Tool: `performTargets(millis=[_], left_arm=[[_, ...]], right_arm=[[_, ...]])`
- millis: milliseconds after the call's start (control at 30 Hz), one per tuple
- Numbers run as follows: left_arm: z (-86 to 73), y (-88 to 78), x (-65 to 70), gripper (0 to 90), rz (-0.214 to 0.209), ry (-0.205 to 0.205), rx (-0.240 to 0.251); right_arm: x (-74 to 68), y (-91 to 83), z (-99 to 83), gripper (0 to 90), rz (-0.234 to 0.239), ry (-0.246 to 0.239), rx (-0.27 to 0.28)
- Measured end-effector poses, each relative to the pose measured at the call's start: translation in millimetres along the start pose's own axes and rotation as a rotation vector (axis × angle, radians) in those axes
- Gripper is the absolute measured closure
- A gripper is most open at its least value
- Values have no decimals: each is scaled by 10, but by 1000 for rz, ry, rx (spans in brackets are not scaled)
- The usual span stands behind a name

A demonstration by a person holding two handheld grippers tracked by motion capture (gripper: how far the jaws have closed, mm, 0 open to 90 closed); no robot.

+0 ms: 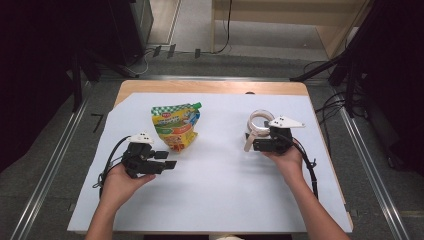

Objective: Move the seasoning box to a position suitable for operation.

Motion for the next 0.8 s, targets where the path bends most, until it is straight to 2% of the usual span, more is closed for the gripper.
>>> performTargets(millis=[33, 133, 233, 267, 433, 467, 800], left_arm=[[0, 0, 0, 455, 0, 0, 0], [36, 41, 65, 434, -10, 27, -8], [49, 62, 96, 466, -16, 37, -12], [63, 78, 120, 470, -17, 44, -11], [85, 87, 149, 496, -24, 52, -8], [98, 91, 164, 513, -35, 54, -6], [181, 168, 253, 520, -47, 87, -6]], right_arm=[[0, 0, 0, 122, 0, 0, 0], [-121, -41, -52, 122, 19, -15, -14], [-184, -66, -75, 122, 26, -24, -15], [-251, -94, -95, 122, 35, -32, -19], [-348, -136, -113, 122, 50, -41, -13], [-400, -150, -139, 122, 59, -38, -15], [-625, -104, -227, 122, 87, -75, -41]])
Point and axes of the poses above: each handheld gripper's, and its own axes: y roughly forward along the jaws, z roughly out of its top, x roughly to its right, the point moved 6 cm from there along y, roughly forward along the jaws, and after that the axes turned 7 degrees about -x, right-handed, at the moved point
